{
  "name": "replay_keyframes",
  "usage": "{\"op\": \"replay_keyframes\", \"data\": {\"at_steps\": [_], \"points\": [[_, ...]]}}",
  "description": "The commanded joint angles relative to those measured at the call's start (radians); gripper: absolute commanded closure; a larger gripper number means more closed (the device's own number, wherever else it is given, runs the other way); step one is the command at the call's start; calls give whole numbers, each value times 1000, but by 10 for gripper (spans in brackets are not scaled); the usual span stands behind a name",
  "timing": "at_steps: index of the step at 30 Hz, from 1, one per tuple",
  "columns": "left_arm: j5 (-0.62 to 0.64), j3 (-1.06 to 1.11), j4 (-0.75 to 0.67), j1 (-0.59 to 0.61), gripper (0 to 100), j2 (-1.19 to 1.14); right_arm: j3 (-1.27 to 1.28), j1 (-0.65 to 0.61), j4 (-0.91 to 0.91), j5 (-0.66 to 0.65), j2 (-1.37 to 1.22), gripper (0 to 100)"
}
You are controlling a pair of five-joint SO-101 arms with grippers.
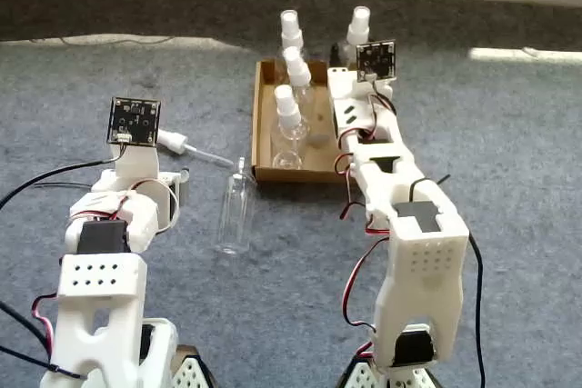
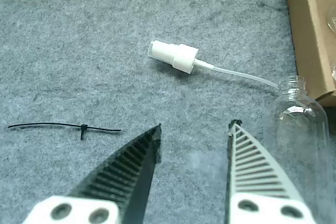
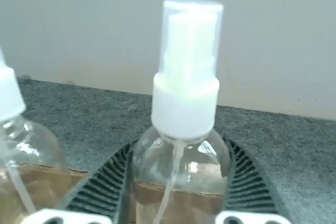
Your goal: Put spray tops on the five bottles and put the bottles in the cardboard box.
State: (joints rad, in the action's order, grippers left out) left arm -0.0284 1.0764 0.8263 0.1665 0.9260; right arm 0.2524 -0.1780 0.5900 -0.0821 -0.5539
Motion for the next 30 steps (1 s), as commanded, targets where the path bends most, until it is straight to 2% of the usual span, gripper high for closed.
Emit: {"op": "replay_keyframes", "data": {"at_steps": [1,15,21,30], "points": [[0,-4,-18,2,800,7,-53,-10,16,-9,16,849],[0,-4,-18,2,800,7,-53,-10,16,-9,16,848],[0,-4,-20,2,800,7,-51,-10,16,-9,16,745],[0,-4,-20,2,800,7,-51,-12,16,-9,18,738]]}}
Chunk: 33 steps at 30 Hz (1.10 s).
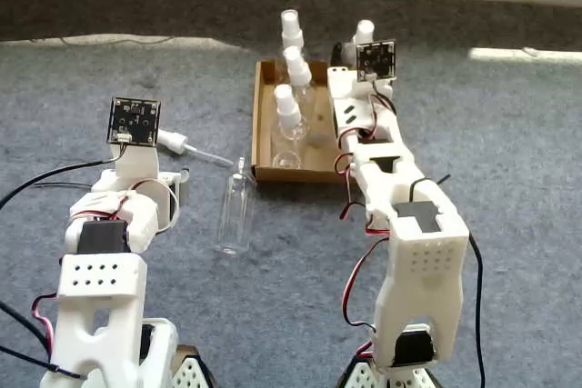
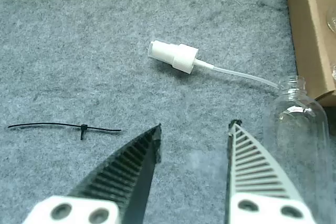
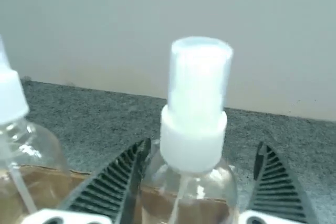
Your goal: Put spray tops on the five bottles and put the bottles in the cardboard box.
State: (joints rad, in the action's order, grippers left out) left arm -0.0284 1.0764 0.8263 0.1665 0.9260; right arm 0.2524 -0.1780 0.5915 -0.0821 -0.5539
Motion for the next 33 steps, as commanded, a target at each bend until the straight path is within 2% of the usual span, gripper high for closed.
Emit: {"op": "replay_keyframes", "data": {"at_steps": [1,16,24,33], "points": [[0,-4,-20,2,800,7,-51,-12,15,-9,21,738],[0,-5,-20,2,800,7,-62,-5,-2,-9,53,738],[0,-5,-20,2,800,7,-128,-5,-136,-8,222,738],[0,-5,-20,2,800,7,-449,-7,-456,-8,386,738]]}}
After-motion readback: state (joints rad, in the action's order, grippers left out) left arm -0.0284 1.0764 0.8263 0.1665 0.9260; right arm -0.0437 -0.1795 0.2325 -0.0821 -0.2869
